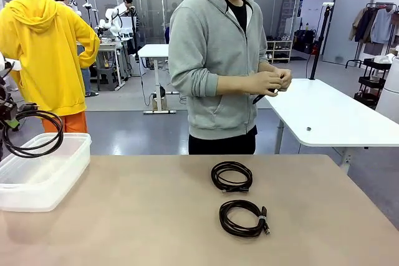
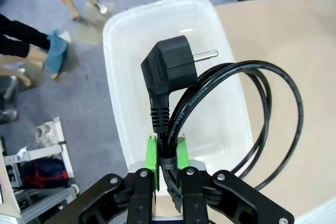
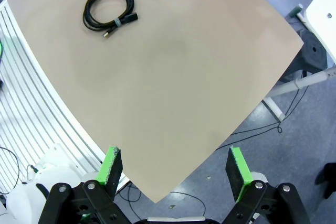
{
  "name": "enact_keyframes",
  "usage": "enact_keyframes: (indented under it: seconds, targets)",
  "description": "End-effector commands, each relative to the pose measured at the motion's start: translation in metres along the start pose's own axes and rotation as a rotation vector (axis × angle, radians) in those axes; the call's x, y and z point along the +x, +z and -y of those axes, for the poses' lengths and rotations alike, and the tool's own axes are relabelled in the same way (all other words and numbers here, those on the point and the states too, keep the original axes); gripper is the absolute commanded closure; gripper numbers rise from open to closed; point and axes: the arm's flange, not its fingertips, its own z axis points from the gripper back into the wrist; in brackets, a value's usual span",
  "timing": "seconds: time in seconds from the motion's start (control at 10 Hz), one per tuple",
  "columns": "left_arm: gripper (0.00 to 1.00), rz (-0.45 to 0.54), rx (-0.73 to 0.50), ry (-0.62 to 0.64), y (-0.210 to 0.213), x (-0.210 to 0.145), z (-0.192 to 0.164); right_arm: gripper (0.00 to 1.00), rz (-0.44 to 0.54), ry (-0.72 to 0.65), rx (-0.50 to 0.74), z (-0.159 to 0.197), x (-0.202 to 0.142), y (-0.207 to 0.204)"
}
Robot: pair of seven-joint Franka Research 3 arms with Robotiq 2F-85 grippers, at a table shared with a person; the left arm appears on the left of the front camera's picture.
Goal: Organize and store the cables.
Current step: Place the Power Cable into the Organizing box.
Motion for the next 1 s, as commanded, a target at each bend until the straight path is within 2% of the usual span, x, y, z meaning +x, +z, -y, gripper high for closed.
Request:
enact_keyframes:
  seconds: [0.0,0.1,0.2,0.5,0.9]
  targets:
    - [1.00,-0.007,0.002,0.000,-0.019,0.015,-0.010,0.00,-0.001,-0.021,0.007,-0.001,0.002,0.002]
    - [1.00,-0.014,0.055,-0.002,-0.043,0.015,-0.016,0.00,-0.001,-0.021,0.007,-0.001,0.002,0.002]
    - [1.00,0.008,0.065,0.052,-0.053,0.013,-0.017,0.00,-0.001,-0.021,0.007,-0.001,0.002,0.002]
    - [1.00,-0.048,0.167,0.050,-0.086,0.004,-0.017,0.00,-0.001,-0.021,0.007,-0.001,0.002,0.002]
    - [1.00,-0.053,0.122,0.048,-0.093,0.002,-0.022,0.00,-0.001,-0.021,0.007,-0.001,0.002,0.002]
